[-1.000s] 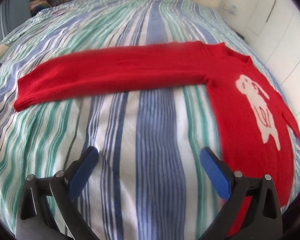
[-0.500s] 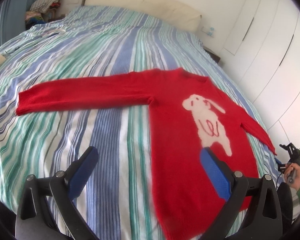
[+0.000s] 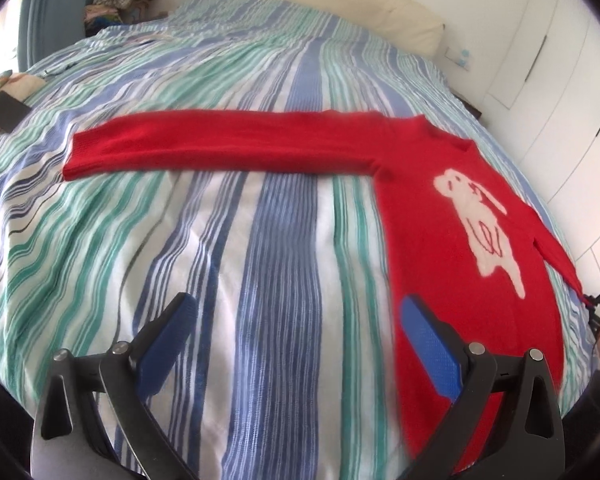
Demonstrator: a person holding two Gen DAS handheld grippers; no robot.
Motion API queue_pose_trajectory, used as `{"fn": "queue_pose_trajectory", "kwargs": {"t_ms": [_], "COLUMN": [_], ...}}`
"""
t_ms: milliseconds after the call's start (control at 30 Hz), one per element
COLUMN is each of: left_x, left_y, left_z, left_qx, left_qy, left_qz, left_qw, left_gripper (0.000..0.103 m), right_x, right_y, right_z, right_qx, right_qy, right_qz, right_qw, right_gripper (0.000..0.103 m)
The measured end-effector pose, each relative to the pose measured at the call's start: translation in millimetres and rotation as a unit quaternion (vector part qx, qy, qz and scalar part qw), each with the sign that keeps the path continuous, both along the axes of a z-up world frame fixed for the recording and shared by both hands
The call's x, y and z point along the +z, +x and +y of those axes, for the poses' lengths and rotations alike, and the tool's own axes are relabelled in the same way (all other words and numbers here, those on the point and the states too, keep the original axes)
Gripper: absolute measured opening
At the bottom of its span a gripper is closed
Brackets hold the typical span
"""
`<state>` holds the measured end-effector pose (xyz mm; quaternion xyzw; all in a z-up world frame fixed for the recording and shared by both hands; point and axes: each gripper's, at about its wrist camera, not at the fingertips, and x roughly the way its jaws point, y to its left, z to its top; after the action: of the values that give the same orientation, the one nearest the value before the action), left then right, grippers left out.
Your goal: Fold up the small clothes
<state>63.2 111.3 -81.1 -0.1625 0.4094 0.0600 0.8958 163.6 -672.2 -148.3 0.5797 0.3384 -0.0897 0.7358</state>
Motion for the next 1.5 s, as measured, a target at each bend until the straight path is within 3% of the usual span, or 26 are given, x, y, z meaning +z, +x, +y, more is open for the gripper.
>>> {"fn": "queue_pose_trajectory", "kwargs": {"t_ms": [100,233,400,533,733,767,833,900,1000,1067,1300,1433,1500], "left_x": [-0.7,2.7,2.5,5.1,3.0,1.7,-1.1,-3.2,-5.7,-7.7,-12.5,-14.5,-16.8], "left_y": [-4.9,-5.1,-5.2,-8.6,-8.6,-8.1,-6.6,-6.1,-3.4,-0.5,4.4,5.6,7.3], "left_z": [6.7,17.2,25.5,28.4,36.8,38.3,39.9,41.0,41.0,38.1,23.3,13.8,9.4], "left_qx": [0.009,0.029,0.044,0.043,0.058,0.060,0.065,0.067,0.065,0.061,0.040,0.025,0.021], "left_qy": [-0.002,-0.015,-0.030,-0.020,-0.025,-0.025,-0.022,-0.021,-0.027,-0.024,0.006,0.020,0.031], "left_qz": [-0.006,-0.025,-0.031,-0.036,-0.035,-0.033,-0.026,-0.021,-0.018,-0.015,0.000,0.005,0.010], "left_qw": [0.9999,0.9992,0.9981,0.9982,0.9974,0.9973,0.9973,0.9973,0.9974,0.9977,0.9992,0.9995,0.9993], "left_gripper": [0.102,0.102,0.102,0.102,0.102,0.102,0.102,0.102,0.102,0.102,0.102,0.102,0.102], "right_x": [40.7,127.5,218.3,247.0,214.8,203.6,173.7,150.8,138.3,132.5,105.7,82.7,80.7], "right_y": [6.2,38.9,96.8,133.1,164.6,169.9,176.1,170.5,156.0,150.1,101.7,71.4,66.0], "right_z": [5.9,50.2,170.7,279.3,429.5,450.2,480.2,486.9,477.8,460.0,356.1,309.0,304.5], "right_qx": [0.005,0.079,0.229,0.324,0.431,0.450,0.496,0.508,0.506,0.502,0.458,0.440,0.443], "right_qy": [-0.059,-0.141,-0.192,-0.191,-0.207,-0.204,-0.159,-0.111,-0.093,-0.110,-0.240,-0.294,-0.317], "right_qz": [-0.025,-0.093,-0.179,-0.215,-0.197,-0.188,-0.160,-0.147,-0.148,-0.137,-0.081,-0.035,-0.026], "right_qw": [0.998,0.982,0.937,0.901,0.856,0.849,0.839,0.841,0.845,0.847,0.852,0.848,0.838], "right_gripper": [0.005,0.005,0.005,0.005,0.005,0.009,0.023,0.060,0.063,0.063,0.064,0.064,0.064]}}
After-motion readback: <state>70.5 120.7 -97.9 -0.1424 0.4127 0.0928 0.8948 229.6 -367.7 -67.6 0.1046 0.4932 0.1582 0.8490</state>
